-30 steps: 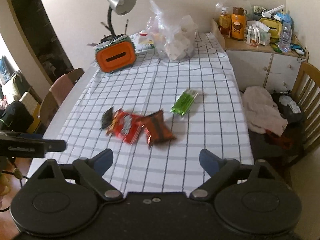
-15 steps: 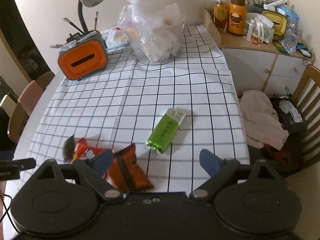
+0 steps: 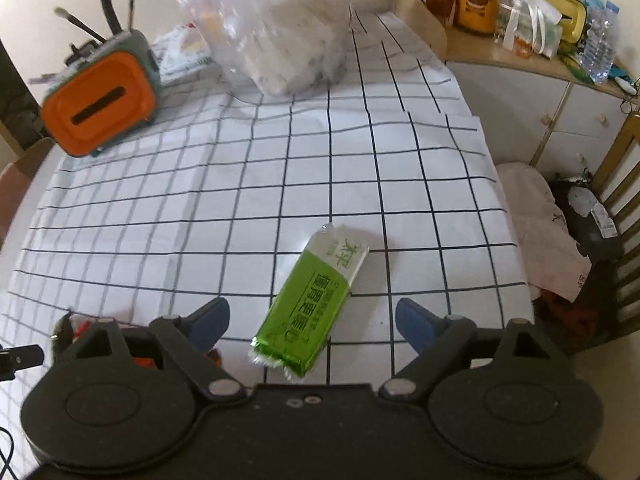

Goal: Organize snacks
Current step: 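Grasp the black packet with the left tool while the right tool grasps the green bar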

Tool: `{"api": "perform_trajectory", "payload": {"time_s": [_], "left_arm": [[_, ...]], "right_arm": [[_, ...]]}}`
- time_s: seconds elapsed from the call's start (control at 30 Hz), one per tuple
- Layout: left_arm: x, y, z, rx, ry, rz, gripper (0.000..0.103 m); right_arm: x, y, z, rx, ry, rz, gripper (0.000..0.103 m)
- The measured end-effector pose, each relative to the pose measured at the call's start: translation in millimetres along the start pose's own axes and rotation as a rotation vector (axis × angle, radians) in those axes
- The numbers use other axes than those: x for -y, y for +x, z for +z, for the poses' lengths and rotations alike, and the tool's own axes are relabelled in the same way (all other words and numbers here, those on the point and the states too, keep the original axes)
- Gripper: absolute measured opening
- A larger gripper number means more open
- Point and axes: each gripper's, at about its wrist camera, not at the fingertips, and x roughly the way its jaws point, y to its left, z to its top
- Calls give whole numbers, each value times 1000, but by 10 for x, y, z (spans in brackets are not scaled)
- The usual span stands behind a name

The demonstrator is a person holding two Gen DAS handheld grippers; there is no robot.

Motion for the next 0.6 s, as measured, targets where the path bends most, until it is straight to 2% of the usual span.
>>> {"api": "perform_trajectory", "payload": {"time_s": [0.3,0.57,0.6], "left_arm": [[26,355,74,-51,-14,-8,84],[50,486,42,-76,-36,-19,83],[54,487,37,-76,-35,-20,79]], "right_arm": [[-35,389,49,-28,14,-17,83],[-92,533,0,-43,14,-45,69],[-108,531,-9,-38,6,-53,68]]}}
